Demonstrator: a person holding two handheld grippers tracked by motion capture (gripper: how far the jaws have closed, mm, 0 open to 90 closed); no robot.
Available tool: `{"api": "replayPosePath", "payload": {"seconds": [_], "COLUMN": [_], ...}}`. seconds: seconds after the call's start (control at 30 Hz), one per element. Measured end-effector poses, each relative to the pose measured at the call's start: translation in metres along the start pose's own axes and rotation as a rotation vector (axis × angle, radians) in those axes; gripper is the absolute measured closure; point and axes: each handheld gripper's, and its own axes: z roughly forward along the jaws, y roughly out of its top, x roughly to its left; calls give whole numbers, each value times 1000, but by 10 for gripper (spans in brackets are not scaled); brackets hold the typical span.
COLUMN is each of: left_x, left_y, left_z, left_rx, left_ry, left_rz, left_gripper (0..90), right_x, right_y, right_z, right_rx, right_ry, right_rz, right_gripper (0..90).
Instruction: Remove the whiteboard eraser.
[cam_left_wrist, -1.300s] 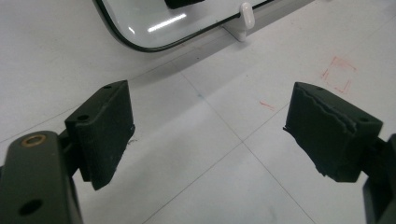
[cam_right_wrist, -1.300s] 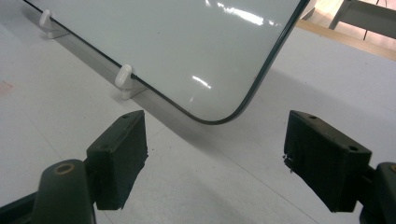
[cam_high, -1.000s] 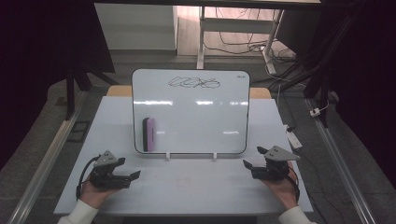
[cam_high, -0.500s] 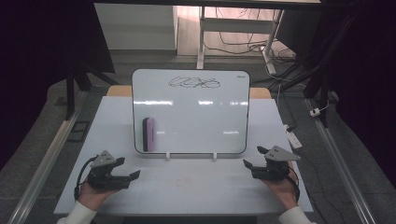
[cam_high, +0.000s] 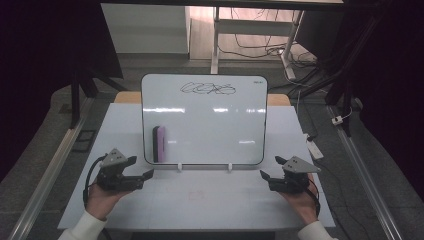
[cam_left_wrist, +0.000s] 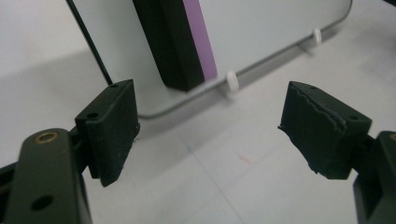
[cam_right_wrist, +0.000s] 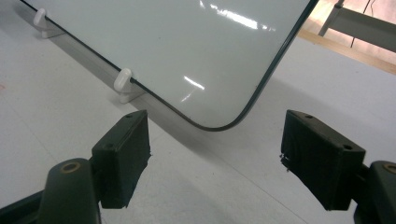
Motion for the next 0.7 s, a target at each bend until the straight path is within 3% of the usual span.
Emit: {"api": "replayPosePath", "payload": {"seconds": [0.43,0.7], "left_x": [12,13], "left_y": [57,74], "left_z": [30,45], "left_rx": [-16,-9], "left_ry": [27,65], "left_rz": [-26,-25], "left_gripper": [253,302], "right_x": [-1,0], "right_y": [0,-1], "right_z": [-2,-1], "right_rx": [-11,-7], "right_ry": [-15,-15], "right_rz": [5,2], "right_gripper": [232,232]}}
